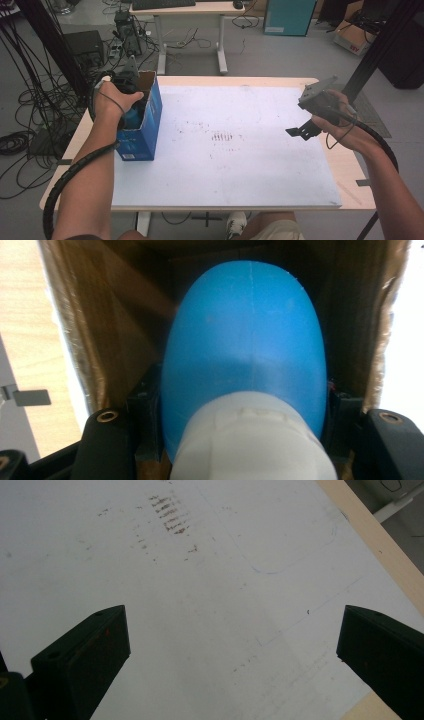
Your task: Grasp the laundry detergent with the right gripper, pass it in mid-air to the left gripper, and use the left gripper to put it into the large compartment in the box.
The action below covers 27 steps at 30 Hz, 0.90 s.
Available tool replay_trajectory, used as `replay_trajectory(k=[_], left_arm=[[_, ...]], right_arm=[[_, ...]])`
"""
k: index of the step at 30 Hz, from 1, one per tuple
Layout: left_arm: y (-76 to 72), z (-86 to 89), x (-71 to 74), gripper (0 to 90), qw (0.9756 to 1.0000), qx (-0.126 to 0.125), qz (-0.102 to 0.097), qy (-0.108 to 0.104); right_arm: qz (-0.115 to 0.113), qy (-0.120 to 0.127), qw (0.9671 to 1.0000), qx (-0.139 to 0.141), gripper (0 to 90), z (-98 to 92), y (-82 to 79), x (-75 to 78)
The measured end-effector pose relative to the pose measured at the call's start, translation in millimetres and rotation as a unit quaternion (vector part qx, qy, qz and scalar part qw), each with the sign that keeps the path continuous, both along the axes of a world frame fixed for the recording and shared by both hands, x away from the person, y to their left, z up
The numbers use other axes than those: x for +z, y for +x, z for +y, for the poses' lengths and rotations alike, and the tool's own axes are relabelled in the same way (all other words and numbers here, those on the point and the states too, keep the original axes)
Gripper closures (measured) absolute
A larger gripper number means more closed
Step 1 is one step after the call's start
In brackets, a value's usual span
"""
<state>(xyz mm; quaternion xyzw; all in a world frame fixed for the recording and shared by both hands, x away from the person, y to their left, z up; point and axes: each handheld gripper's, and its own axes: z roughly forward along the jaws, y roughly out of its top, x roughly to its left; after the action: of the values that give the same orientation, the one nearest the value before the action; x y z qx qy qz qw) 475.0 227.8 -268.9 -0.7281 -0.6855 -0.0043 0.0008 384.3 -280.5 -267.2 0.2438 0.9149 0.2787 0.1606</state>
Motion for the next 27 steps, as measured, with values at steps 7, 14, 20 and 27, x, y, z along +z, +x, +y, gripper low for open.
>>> replay_trajectory(k=[7, 14, 20, 27], left_arm=[[-1.4, -0.2, -0.9, 37.1, 1.0000, -0.001, -0.009, 0.001], [-1.4, 0.2, -1.8, 37.0, 0.9999, 0.000, -0.013, 0.001], [-1.4, 0.6, -2.2, 36.9, 0.9999, 0.000, -0.014, -0.001], [-1.2, 0.4, -2.6, 36.8, 0.9999, 0.003, -0.016, 0.000]], right_arm=[[0.000, 0.000, 1.0000, 0.005, 0.4, -0.2, 2.0, -2.5], [-0.001, -0.003, 1.0000, 0.008, 0.4, 1.4, 4.0, -3.9], [0.002, -0.003, 1.0000, 0.004, 0.4, -0.4, 6.2, -7.2], [0.001, -0.002, 1.0000, 0.004, 0.4, -0.6, 4.8, -5.2]])
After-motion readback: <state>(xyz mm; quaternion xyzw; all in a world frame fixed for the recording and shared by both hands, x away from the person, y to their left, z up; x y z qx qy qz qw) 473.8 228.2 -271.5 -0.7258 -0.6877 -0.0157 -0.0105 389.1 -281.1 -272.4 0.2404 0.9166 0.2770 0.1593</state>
